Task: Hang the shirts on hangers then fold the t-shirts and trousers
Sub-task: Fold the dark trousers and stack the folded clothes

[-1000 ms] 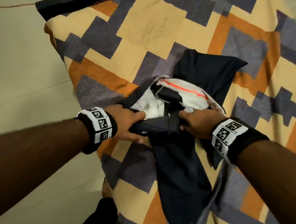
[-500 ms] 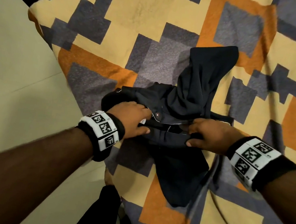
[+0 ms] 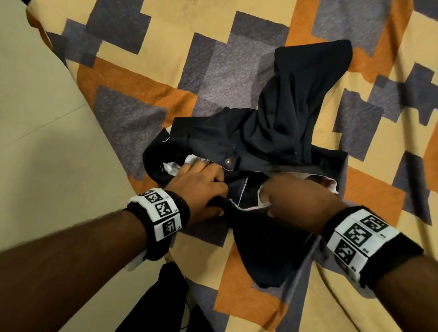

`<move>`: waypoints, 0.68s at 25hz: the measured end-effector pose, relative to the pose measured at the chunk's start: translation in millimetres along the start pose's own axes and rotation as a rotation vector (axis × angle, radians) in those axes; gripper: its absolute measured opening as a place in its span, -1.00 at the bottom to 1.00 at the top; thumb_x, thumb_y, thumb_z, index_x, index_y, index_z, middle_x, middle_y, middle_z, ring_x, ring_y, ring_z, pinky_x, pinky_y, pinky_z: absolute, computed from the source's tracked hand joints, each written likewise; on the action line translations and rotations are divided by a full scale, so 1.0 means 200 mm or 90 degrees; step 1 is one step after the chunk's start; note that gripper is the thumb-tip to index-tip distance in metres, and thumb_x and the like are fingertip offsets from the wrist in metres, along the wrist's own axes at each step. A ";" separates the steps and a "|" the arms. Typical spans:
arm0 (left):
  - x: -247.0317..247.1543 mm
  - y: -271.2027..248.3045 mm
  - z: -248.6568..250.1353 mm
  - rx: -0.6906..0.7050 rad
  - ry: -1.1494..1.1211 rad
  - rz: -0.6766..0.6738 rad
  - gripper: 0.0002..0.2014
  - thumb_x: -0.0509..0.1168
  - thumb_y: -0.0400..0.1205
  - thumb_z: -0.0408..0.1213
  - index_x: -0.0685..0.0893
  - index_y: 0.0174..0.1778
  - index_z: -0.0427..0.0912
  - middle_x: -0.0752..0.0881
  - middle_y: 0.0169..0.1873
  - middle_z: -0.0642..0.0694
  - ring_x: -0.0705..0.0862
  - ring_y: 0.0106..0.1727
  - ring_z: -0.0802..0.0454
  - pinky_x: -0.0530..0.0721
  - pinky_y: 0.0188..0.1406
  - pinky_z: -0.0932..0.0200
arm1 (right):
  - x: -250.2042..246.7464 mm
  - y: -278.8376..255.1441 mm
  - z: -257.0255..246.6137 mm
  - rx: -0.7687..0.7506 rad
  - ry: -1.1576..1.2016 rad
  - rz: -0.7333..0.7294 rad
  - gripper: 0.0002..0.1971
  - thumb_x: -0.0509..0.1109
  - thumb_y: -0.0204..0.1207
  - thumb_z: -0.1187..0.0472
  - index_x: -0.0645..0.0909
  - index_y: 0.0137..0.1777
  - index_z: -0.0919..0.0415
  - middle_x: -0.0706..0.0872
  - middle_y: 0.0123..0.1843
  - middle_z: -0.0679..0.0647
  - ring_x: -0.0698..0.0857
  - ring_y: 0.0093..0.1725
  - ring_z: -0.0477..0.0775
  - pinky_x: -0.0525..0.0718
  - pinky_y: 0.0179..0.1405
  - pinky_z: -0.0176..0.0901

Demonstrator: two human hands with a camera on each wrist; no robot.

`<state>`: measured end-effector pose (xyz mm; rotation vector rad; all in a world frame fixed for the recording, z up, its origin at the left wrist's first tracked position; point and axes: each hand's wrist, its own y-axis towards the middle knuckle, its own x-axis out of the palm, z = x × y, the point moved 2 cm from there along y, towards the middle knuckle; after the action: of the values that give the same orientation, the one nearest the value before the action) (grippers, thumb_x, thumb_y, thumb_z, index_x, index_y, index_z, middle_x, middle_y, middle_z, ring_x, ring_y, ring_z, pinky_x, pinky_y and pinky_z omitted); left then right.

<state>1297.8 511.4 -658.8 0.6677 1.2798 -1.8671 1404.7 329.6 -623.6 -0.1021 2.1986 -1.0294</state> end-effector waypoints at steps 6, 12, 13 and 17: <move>-0.01 -0.04 0.05 -0.026 -0.056 0.023 -0.63 0.25 0.60 -0.10 0.52 0.34 0.02 0.72 0.08 -0.11 0.59 0.21 -0.19 0.47 0.18 0.01 | 0.01 0.04 -0.02 0.136 0.053 0.163 -0.40 0.22 0.65 -0.01 0.09 0.63 -0.13 0.67 0.25 0.13 0.67 0.20 0.29 0.61 0.11 0.07; 0.01 0.04 0.09 -0.025 -0.049 0.035 -0.71 0.12 0.70 -0.03 0.59 0.28 0.06 0.68 0.18 0.02 0.58 0.27 -0.02 0.27 0.28 0.09 | 0.01 0.12 -0.04 0.144 -0.184 0.351 -0.82 0.31 0.49 0.10 0.62 0.02 0.12 0.59 0.13 0.11 0.56 0.15 0.25 0.36 0.10 0.14; 0.00 0.03 0.08 -0.028 -0.084 0.069 -0.73 0.16 0.69 -0.10 0.61 0.26 0.00 0.68 0.17 -0.02 0.61 0.24 -0.06 0.32 0.27 0.07 | 0.02 0.09 -0.04 0.104 -0.156 0.382 -0.84 0.27 0.47 0.08 0.58 -0.03 0.11 0.64 0.07 0.07 0.60 0.12 0.21 0.27 0.14 0.12; -0.11 -0.04 0.06 0.014 -0.177 0.323 -0.84 0.30 0.53 -0.24 0.75 -0.06 -0.14 0.46 0.24 -0.14 0.69 -0.13 -0.25 0.69 -0.10 0.00 | -0.06 -0.09 -0.03 0.033 -0.103 0.403 -0.77 0.09 0.47 0.11 0.53 0.00 0.09 0.72 -0.23 0.01 0.72 -0.20 0.14 0.19 0.04 0.06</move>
<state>1304.3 509.0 -632.9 0.6447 0.8179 -1.4905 1406.3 326.7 -601.3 0.4873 1.8633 -0.6850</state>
